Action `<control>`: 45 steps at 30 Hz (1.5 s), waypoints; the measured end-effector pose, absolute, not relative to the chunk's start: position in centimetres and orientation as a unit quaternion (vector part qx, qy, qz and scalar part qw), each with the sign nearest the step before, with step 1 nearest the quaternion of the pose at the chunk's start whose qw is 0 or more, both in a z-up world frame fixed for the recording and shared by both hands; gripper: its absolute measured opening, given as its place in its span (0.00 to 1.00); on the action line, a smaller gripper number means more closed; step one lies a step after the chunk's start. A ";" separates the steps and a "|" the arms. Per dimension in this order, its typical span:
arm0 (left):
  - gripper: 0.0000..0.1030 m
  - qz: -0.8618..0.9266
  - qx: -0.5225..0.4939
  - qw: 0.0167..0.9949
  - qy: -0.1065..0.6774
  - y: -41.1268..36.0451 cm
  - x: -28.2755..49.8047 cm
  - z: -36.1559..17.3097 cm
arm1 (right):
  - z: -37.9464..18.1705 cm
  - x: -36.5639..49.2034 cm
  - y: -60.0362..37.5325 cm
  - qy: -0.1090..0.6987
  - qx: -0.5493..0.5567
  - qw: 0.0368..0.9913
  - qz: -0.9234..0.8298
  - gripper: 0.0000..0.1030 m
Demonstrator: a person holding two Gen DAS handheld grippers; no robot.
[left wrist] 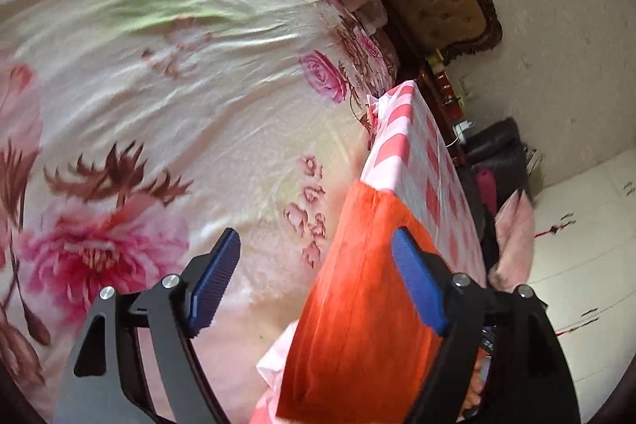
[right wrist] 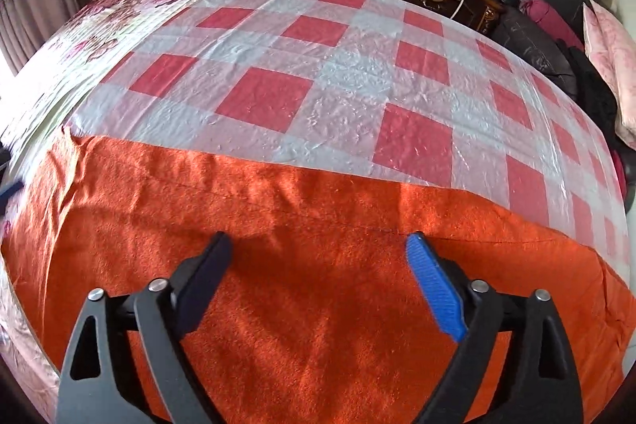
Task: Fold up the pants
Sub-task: 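Lift the held pants edge up with the left tool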
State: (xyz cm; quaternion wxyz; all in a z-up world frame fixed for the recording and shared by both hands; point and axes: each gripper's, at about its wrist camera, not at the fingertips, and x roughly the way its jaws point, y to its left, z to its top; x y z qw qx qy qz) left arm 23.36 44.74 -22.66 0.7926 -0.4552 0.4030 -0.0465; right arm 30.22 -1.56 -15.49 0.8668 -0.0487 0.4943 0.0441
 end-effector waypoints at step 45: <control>0.12 0.078 -0.127 0.912 0.383 31.1 18.7 -10.1 | -14.3 21.6 -5.3 0.545 0.117 0.814 0.163 0.95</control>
